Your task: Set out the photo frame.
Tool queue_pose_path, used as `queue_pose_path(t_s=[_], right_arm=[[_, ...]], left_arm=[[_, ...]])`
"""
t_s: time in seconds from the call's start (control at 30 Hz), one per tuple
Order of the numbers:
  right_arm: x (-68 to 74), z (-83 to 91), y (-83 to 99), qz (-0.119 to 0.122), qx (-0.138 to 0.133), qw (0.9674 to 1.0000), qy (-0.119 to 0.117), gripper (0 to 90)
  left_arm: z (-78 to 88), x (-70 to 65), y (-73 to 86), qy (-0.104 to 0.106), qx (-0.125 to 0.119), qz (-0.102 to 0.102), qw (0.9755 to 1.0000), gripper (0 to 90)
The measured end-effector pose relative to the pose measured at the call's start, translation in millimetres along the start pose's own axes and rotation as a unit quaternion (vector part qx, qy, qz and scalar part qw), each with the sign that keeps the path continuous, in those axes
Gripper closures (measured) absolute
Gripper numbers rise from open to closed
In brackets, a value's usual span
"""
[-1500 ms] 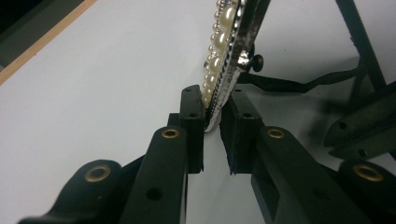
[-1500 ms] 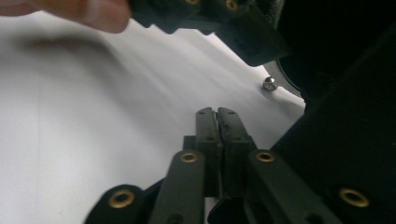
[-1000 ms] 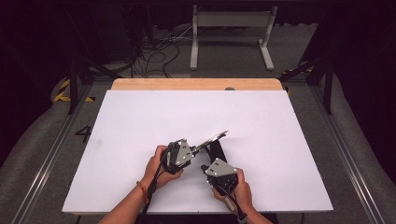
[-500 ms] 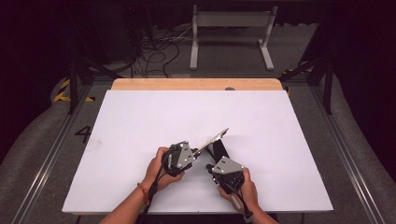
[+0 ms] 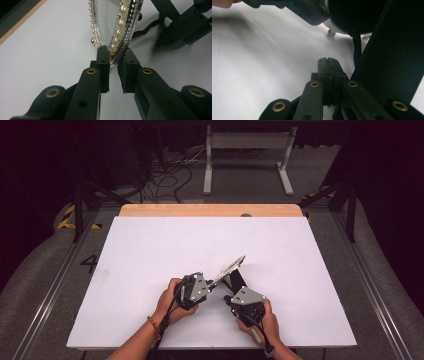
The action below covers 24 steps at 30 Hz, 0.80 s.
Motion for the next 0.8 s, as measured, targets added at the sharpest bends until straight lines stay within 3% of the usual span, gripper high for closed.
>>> queue_pose_path(t_s=[0.2,0.37,0.43,0.53,0.67,0.8], right_arm=[[0.6,7.9,5.9,0.010,0.003,0.9999,0.003,88.9],[-1.9,17.0,12.8,-0.005,-0.006,0.9999,-0.008,85.2],[-3.5,22.7,13.0,-0.009,-0.015,0.9998,-0.001,82.0],[-5.6,27.2,11.7,-0.008,-0.023,0.9993,0.028,73.6],[-7.8,27.7,11.3,-0.009,-0.021,0.9992,0.034,72.0],[-16.2,24.6,11.1,-0.024,-0.018,0.9982,0.051,61.6]], left_arm=[[-0.2,-0.1,0.9,0.004,0.001,0.003,1.0000,79.2],[-0.3,-0.5,1.4,0.006,0.002,0.005,1.0000,78.2],[-1.5,0.0,2.1,0.003,0.008,0.004,1.0000,77.9],[-3.2,0.9,2.8,0.005,0.008,0.005,0.9999,77.1],[-5.0,0.8,2.6,0.006,0.010,0.003,0.9999,76.2],[-6.5,0.6,1.2,0.003,0.008,0.003,1.0000,74.2]])
Point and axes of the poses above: each handheld gripper's, and its own axes: z roughly backward along the jaws, y roughly out of its underside, x roughly to its left, the point moved 5 cm from there along -z, roughly forward along the jaws, and after that the axes turned 14 degrees about x, right-handed, at the moved point
